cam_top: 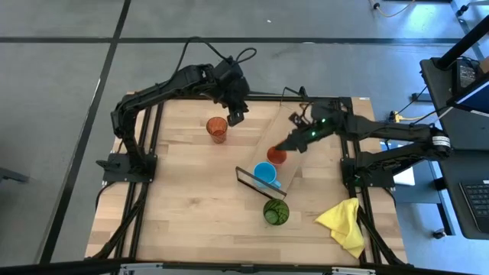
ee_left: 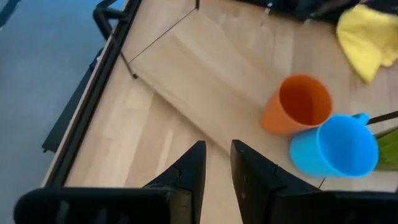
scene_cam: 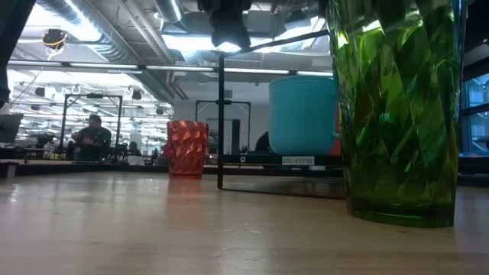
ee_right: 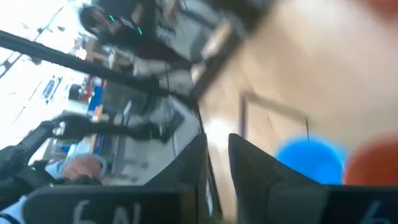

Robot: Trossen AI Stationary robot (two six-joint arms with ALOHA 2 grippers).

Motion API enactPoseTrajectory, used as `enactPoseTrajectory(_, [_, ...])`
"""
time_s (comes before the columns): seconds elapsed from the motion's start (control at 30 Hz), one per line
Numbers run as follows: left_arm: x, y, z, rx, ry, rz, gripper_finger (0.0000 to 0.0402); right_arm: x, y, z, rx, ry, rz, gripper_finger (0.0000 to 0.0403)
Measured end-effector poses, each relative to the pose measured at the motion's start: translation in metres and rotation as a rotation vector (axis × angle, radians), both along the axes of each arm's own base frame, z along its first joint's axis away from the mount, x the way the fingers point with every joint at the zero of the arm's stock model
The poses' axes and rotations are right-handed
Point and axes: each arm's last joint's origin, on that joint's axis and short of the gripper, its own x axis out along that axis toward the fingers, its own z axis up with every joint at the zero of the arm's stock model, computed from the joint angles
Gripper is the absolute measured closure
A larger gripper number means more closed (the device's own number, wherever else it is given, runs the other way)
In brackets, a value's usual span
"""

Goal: Stack small to large cups/mugs on shelf
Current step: Put the brown cup on the shelf

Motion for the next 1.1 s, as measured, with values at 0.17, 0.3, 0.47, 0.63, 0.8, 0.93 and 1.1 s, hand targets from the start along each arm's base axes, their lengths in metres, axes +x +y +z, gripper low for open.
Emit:
enactPoseTrajectory(0.17, [-0.01, 0.009, -0.004, 0.024, 0.071, -0.033, 0.0332, 0.001, -0.002, 0.047, -0.17, -0.159, -0.053, 0.0334])
enactPoseTrajectory(0.3, [-0.02, 0.018, -0.008, 0.089, 0.168, -0.043, 0.0333, -0.003, -0.002, 0.074, -0.245, -0.234, -0.051, 0.0325])
enactPoseTrajectory(0.47, [-0.03, 0.034, -0.009, 0.113, 0.193, -0.006, 0.0319, -0.005, -0.002, 0.086, -0.289, -0.271, -0.056, 0.0303])
enactPoseTrajectory(0.63, [-0.045, 0.057, -0.035, 0.074, 0.299, 0.066, 0.0285, -0.006, -0.006, 0.084, -0.308, -0.245, -0.084, 0.0274])
enactPoseTrajectory(0.8, [-0.064, 0.068, -0.088, -0.037, 0.492, 0.104, 0.0252, -0.007, -0.011, 0.082, -0.308, -0.229, -0.101, 0.0253])
enactPoseTrajectory(0.93, [-0.071, 0.063, -0.114, -0.081, 0.55, 0.087, 0.0238, -0.008, -0.016, 0.082, -0.311, -0.223, -0.124, 0.0244])
enactPoseTrajectory(1.1, [-0.07, 0.057, -0.127, -0.135, 0.536, 0.051, 0.0231, -0.011, -0.025, 0.082, -0.313, -0.213, -0.159, 0.0236])
